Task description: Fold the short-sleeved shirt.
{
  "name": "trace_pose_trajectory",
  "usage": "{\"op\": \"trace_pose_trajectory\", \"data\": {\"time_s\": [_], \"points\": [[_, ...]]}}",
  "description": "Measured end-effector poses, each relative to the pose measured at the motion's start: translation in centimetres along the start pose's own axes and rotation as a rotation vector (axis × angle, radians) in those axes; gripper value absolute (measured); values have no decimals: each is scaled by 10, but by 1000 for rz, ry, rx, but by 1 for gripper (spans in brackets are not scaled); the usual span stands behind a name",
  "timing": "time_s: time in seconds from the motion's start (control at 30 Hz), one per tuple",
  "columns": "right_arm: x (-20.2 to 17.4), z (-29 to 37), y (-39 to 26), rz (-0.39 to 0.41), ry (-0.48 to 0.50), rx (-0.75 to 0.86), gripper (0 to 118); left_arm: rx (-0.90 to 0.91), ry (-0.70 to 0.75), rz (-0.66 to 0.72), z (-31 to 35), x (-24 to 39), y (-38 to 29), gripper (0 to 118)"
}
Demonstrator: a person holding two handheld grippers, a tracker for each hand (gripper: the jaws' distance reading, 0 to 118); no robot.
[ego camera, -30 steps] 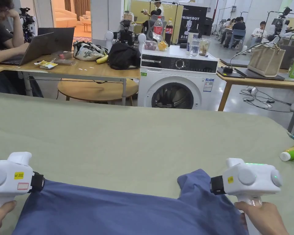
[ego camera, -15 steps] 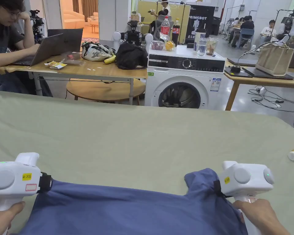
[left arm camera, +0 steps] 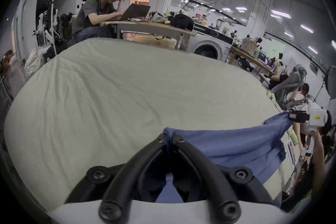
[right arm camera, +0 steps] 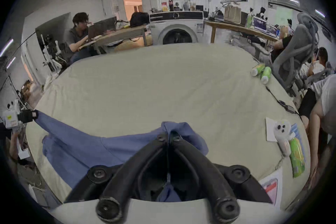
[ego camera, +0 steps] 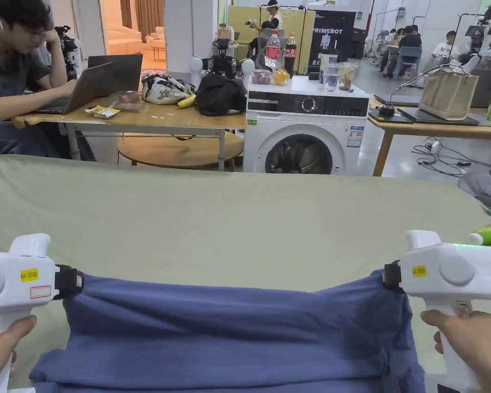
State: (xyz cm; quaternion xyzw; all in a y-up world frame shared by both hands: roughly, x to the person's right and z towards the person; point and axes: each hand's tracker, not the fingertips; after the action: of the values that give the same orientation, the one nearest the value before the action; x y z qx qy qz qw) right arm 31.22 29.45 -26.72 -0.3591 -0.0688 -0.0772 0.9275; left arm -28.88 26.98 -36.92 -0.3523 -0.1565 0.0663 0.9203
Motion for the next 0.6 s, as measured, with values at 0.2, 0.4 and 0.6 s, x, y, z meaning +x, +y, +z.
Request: {"op": "trace_pose_trajectory", "data": {"time_s": [0.2, 0.4, 0.6], "points": [[-1, 52, -36, 28, 3, 4, 0, 29, -30, 4, 40, -2, -26, 0], [-3, 75, -85, 95, -25, -70, 0, -70, -66, 25, 55, -15, -66, 0], [4, 58, -128, 114, -47, -213, 0, -252, -24, -2, 41, -23, -105, 0]]}}
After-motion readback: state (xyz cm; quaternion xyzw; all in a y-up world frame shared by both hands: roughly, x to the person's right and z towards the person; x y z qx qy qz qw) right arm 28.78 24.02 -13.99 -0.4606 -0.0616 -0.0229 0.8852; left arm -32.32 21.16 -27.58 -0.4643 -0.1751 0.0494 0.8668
